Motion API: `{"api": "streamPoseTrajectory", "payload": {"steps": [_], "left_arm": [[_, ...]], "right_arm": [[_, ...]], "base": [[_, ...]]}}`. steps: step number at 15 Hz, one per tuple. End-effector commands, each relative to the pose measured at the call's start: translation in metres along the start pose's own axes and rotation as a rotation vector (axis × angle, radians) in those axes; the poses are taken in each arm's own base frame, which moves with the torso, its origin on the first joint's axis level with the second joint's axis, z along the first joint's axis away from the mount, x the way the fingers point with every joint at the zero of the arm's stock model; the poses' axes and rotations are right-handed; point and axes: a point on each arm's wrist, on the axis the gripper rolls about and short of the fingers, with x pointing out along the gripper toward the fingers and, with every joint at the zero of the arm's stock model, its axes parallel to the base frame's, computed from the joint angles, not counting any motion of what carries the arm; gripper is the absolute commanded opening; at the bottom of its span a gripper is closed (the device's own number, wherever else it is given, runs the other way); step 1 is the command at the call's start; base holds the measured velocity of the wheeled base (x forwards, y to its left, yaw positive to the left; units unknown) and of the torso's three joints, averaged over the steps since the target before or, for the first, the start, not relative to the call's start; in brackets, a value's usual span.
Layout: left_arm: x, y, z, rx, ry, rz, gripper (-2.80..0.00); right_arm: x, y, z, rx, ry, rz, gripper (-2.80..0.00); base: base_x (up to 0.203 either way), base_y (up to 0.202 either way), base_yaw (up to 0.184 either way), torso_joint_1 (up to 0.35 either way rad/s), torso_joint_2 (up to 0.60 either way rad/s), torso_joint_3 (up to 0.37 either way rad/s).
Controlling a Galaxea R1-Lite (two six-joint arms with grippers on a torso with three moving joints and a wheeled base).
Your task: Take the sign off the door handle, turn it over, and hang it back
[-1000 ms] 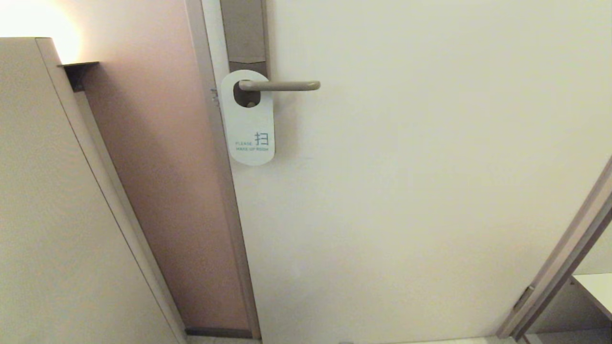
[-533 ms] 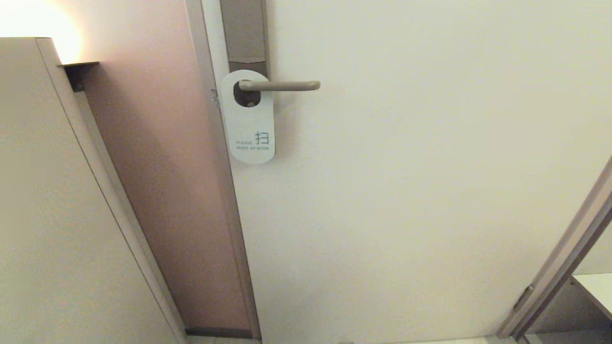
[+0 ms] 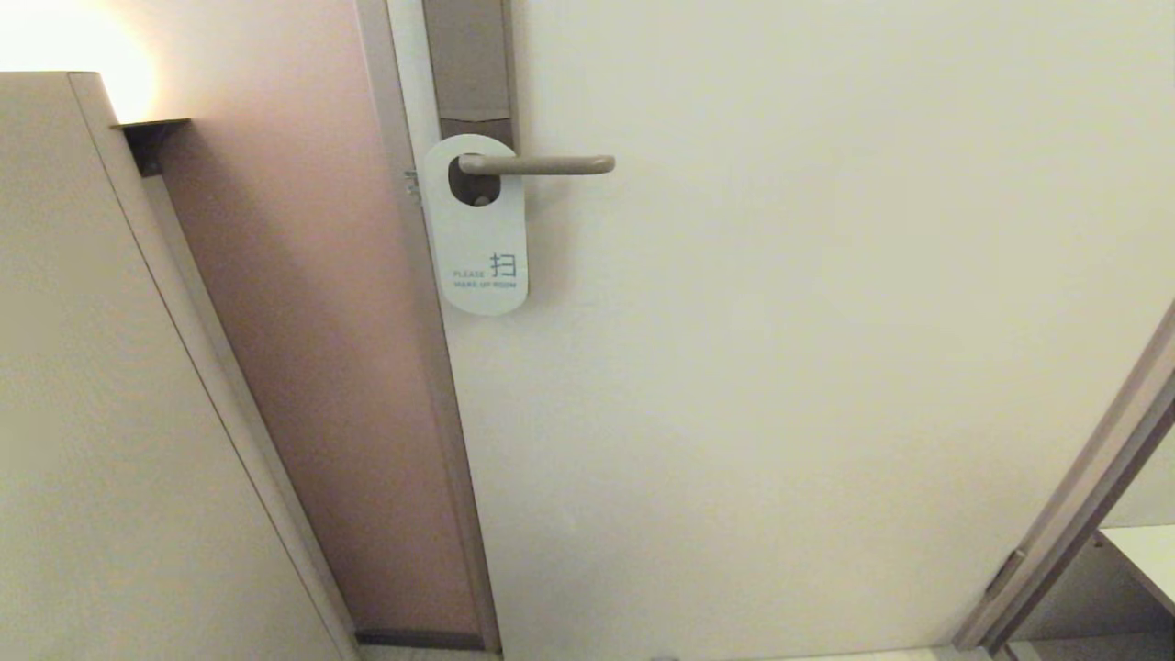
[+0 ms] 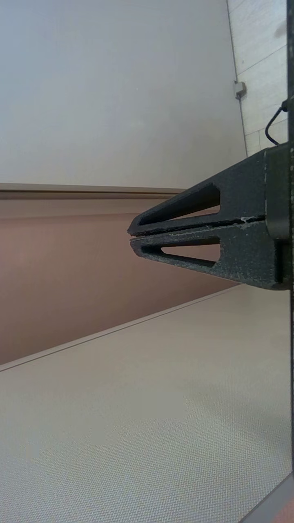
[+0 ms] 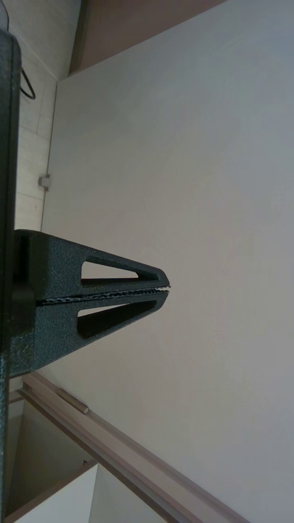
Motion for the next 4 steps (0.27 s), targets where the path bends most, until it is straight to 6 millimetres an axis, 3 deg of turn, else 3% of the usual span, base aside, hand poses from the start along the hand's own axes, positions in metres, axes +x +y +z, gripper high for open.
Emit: {"api": "streamPoseTrajectory", "payload": {"steps": [1, 4], "left_arm": [[0.0001, 0.0, 0.0, 0.0, 0.001, 0.0, -2.8], [0.0001, 0.0, 0.0, -0.001, 0.001, 0.0, -2.8]], "right_arm": [[0.0001, 0.0, 0.0, 0.0, 0.001, 0.0, -2.8], [0.0001, 0.0, 0.0, 0.0, 0.001, 0.0, -2.8]], "base": [[0.0, 0.0, 0.0, 0.0, 0.0, 0.0], [0.0, 0.0, 0.0, 0.0, 0.0, 0.0]]}}
